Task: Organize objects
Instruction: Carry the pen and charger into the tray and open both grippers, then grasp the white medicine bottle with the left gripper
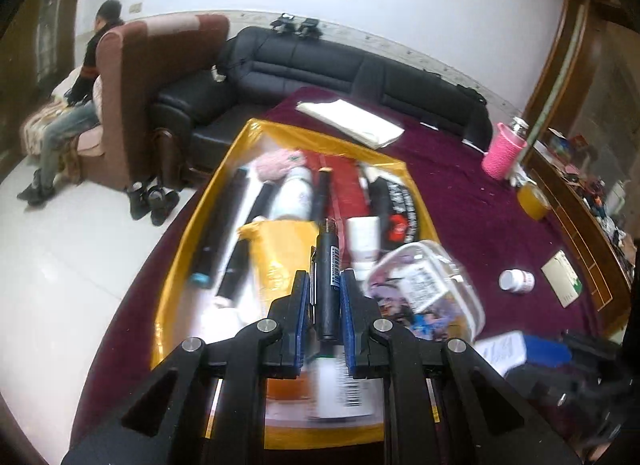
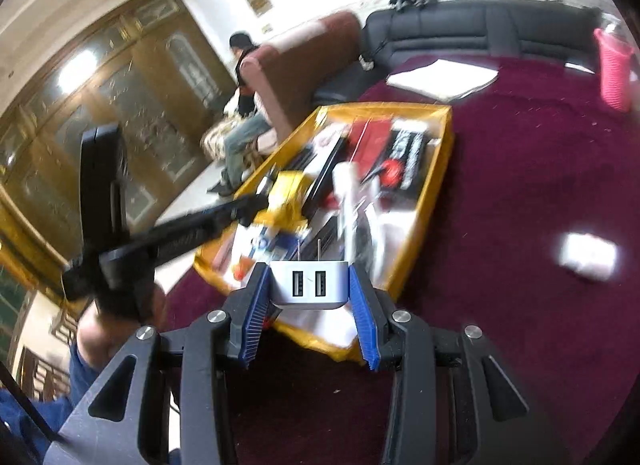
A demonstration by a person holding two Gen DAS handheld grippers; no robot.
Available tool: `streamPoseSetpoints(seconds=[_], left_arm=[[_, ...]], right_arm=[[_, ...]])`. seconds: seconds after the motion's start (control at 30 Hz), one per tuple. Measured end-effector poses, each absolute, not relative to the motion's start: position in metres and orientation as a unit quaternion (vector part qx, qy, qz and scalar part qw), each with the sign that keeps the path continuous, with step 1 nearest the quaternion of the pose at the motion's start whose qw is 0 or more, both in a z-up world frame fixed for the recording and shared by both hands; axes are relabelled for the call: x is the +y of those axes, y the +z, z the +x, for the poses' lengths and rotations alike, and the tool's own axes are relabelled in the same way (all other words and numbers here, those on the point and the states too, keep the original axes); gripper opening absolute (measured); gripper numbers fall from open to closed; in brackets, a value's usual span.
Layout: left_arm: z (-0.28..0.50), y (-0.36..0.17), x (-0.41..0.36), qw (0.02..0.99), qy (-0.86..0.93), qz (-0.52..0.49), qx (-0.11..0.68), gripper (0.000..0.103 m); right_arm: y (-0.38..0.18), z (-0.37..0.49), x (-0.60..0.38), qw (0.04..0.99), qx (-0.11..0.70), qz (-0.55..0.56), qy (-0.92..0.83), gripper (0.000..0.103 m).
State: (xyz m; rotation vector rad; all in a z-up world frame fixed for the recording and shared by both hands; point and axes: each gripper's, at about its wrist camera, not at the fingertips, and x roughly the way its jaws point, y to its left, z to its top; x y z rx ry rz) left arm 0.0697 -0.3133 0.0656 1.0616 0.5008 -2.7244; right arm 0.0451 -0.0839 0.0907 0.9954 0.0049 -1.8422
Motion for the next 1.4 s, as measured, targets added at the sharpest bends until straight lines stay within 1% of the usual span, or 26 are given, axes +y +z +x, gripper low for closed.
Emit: streamPoseSetpoints(seconds=[0.33, 0.53, 0.73, 0.83, 0.9, 0.97, 1.0, 1.13, 1.27, 1.4], left_arm=[[0.067, 0.051, -0.314, 0.086, -0.909, 0.371, 0.17, 0.013], [0.065, 0.047, -0.307, 0.092, -0.908, 0.38, 0.151, 0.013], [0.064, 0.048, -0.306, 0.095, -0.906, 0.385, 0.15, 0.015], [0.064, 0.051, -0.302, 0.096, -0.907, 0.384, 0.143, 0.02], [0.065, 0.054, -0.298, 0.098, -0.909, 0.381, 0.134, 0.034], [0.066, 0.058, -0.294, 0.103, -0.912, 0.376, 0.125, 0.043], [0.067, 0.059, -0.293, 0.105, -0.914, 0.373, 0.122, 0.045], [0.069, 0.066, -0.287, 0.104, -0.917, 0.369, 0.113, 0.045], [0.067, 0.071, -0.278, 0.103, -0.918, 0.37, 0.101, 0.045], [0.066, 0.076, -0.265, 0.099, -0.919, 0.371, 0.087, 0.045]], right_arm=[[0.052, 0.043, -0.104, 0.482, 0.03, 0.433, -0.761, 0.038], [0.051, 0.039, -0.103, 0.477, 0.023, 0.432, -0.765, 0.039], [0.061, 0.037, -0.092, 0.482, 0.005, 0.429, -0.764, 0.039], [0.065, 0.035, -0.087, 0.483, -0.004, 0.428, -0.764, 0.04], [0.066, 0.033, -0.083, 0.482, -0.011, 0.427, -0.765, 0.04], [0.068, 0.029, -0.08, 0.482, -0.018, 0.427, -0.765, 0.04], [0.069, 0.027, -0.078, 0.481, -0.022, 0.426, -0.766, 0.04], [0.072, 0.022, -0.067, 0.477, -0.037, 0.422, -0.77, 0.041], [0.075, 0.013, -0.049, 0.469, -0.057, 0.417, -0.776, 0.045], [0.077, 0.0, -0.027, 0.455, -0.08, 0.415, -0.784, 0.046]])
